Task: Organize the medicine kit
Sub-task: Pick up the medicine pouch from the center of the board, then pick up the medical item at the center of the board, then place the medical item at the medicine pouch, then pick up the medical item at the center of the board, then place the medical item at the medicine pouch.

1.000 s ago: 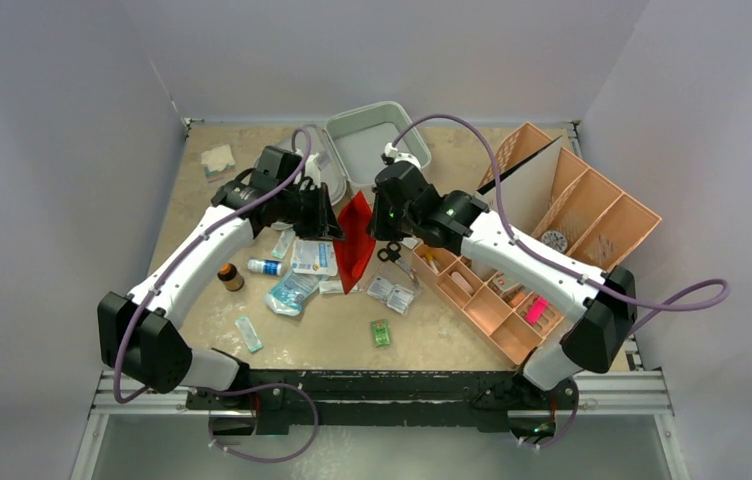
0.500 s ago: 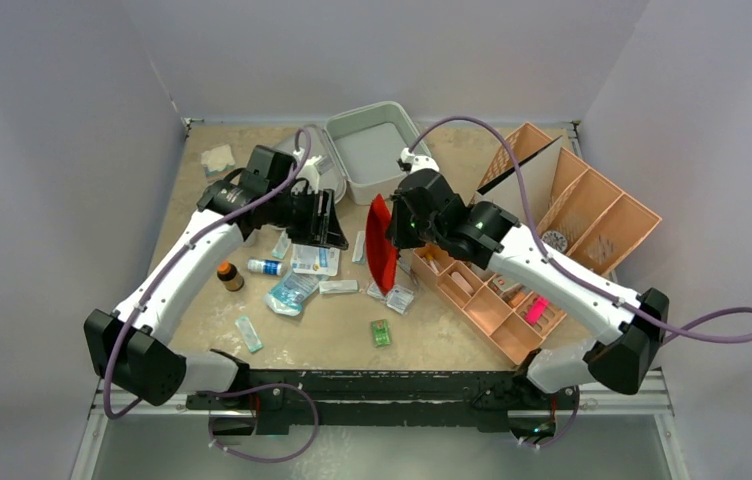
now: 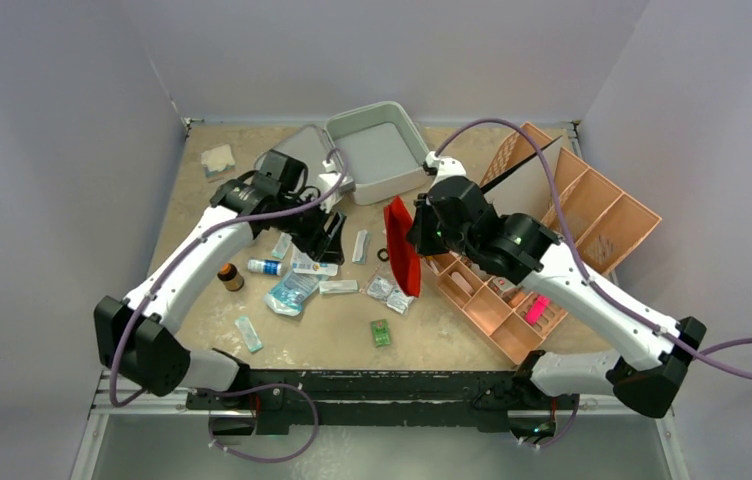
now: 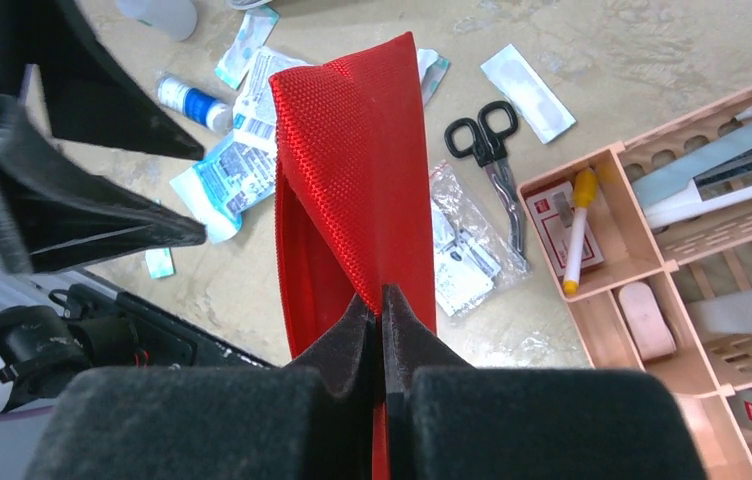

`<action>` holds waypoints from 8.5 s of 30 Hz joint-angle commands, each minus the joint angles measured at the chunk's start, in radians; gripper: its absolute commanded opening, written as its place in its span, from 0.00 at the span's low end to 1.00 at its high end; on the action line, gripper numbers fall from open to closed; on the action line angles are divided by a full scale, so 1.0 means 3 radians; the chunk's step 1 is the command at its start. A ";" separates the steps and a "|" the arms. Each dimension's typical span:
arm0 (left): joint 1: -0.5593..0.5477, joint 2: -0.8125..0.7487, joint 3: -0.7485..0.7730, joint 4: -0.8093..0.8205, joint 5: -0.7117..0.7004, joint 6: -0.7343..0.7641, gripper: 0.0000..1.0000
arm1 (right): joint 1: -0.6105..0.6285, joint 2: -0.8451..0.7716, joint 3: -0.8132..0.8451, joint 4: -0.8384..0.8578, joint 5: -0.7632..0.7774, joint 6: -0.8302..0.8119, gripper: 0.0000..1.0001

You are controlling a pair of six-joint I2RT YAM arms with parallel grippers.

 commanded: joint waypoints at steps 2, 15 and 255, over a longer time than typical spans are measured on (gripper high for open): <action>-0.0124 0.0489 0.0074 -0.0161 -0.0085 0.0738 0.52 | -0.0001 -0.0262 -0.0065 -0.0120 0.0129 -0.0026 0.00; -0.0604 0.1152 0.0169 0.0022 -0.0506 0.1387 0.49 | -0.0002 -0.0686 -0.0152 -0.0356 0.0415 -0.0064 0.00; -0.0459 -0.0300 -0.0027 0.1352 -0.0316 -0.2484 0.00 | -0.0001 -0.0502 -0.0824 0.0443 0.0009 0.0906 0.00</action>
